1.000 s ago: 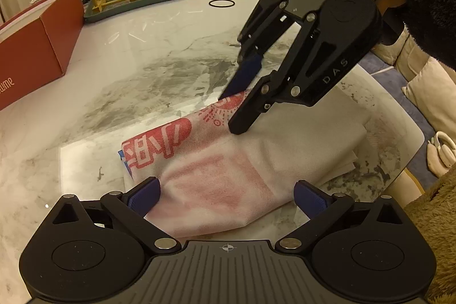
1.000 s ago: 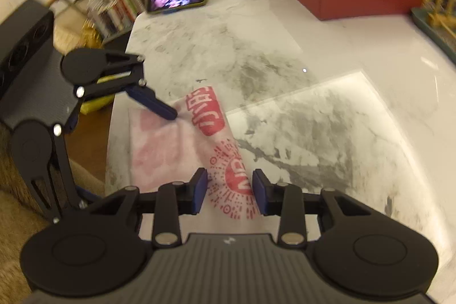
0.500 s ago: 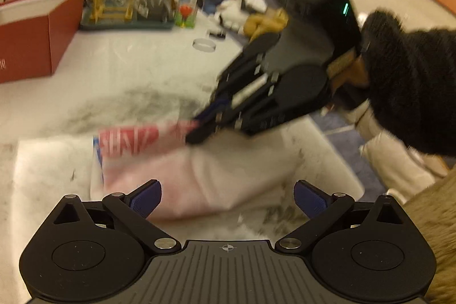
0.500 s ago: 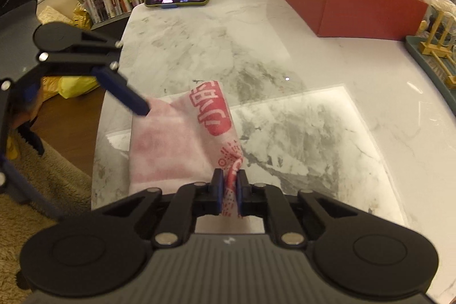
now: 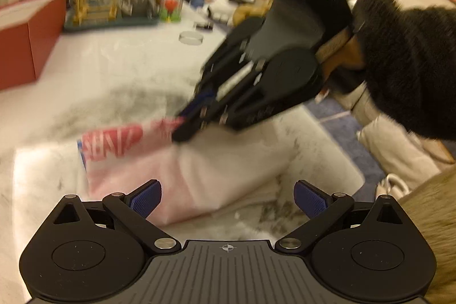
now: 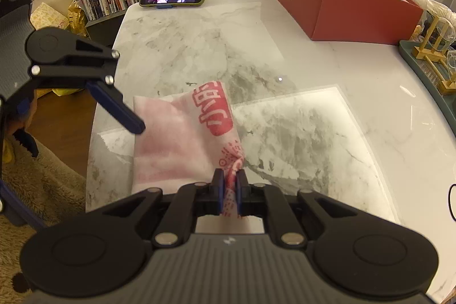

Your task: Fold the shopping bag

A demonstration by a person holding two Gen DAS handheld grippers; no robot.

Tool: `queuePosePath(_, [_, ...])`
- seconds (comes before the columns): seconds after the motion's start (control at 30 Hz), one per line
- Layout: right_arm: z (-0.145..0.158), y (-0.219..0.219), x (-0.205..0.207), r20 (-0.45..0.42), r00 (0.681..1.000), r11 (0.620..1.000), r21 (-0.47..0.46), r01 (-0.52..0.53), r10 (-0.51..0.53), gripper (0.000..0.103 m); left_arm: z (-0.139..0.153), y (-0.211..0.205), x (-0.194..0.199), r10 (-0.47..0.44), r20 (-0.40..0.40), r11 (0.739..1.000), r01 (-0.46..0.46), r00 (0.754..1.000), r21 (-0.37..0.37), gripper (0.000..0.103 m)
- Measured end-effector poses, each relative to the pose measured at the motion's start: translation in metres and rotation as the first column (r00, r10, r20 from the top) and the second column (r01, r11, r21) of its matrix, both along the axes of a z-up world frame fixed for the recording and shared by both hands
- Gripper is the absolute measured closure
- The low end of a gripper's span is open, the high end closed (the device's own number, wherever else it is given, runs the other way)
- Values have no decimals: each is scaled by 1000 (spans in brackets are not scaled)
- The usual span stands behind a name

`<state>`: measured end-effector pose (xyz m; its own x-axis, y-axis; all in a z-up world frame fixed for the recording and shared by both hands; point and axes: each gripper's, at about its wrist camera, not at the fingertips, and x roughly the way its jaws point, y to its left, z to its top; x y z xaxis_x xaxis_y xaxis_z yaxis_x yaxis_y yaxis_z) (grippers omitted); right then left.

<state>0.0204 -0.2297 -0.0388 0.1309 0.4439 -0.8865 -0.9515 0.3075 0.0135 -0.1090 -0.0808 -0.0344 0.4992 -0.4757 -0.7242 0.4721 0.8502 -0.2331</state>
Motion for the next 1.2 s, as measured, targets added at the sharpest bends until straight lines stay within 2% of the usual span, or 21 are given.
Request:
queuePosePath(0.1, [0,0,0,-5,1000,1000,2,4,-4,95,-5,-6,1,-4,-24,999,5,1000,50,3])
queuePosePath(0.23, [-1,0,0,-5,1000,1000,-2,7,-7,95,6,-9,-1,-18,44,998,16,999,55,3])
queuePosePath(0.3, [-2,0,-1,0,1000,1000,-5,5,-5,95,2,-8,4,16,30,997,-19,999,78,3])
queuePosePath(0.37, [-3,1,-2,4,1000,1000,-6,2,-2,94,-3,-1,11,60,-11,997,-59,998,52,4])
queuePosePath(0.43, [-4,1,-2,6,1000,1000,-7,0,0,94,-6,3,15,78,-7,996,-78,997,50,4])
queuePosePath(0.47, [-4,1,-2,6,1000,1000,-8,-1,1,94,-6,2,15,81,4,995,-81,997,64,7])
queuePosePath(0.53, [-4,1,-3,9,1000,1000,-10,-4,4,93,-7,1,16,87,14,992,-88,996,90,24])
queuePosePath(0.57, [-4,2,-3,11,1000,1000,-12,-6,6,93,-8,3,16,94,11,992,-95,995,89,39])
queuePosePath(0.6, [-4,1,-3,13,1000,1000,-12,-7,7,93,-9,4,17,101,8,991,-102,995,87,44])
queuePosePath(0.8, [-1,-4,-1,-15,1000,1000,22,21,-21,93,-11,10,22,127,-23,991,-125,992,54,45])
queuePosePath(0.9, [8,-8,1,-47,998,998,57,39,-36,93,-12,8,24,140,-29,989,-138,990,61,45])
queuePosePath(0.97, [11,-6,-3,-36,999,999,49,18,-16,93,-11,5,25,139,-30,988,-137,990,72,45])
queuePosePath(1.1, [15,-1,-9,-4,1000,1000,28,-13,14,94,-9,1,22,119,3,988,-118,993,95,45])
queuePosePath(1.2, [14,0,-11,2,1000,1000,23,-14,14,94,6,-1,14,108,98,993,-112,989,34,44])
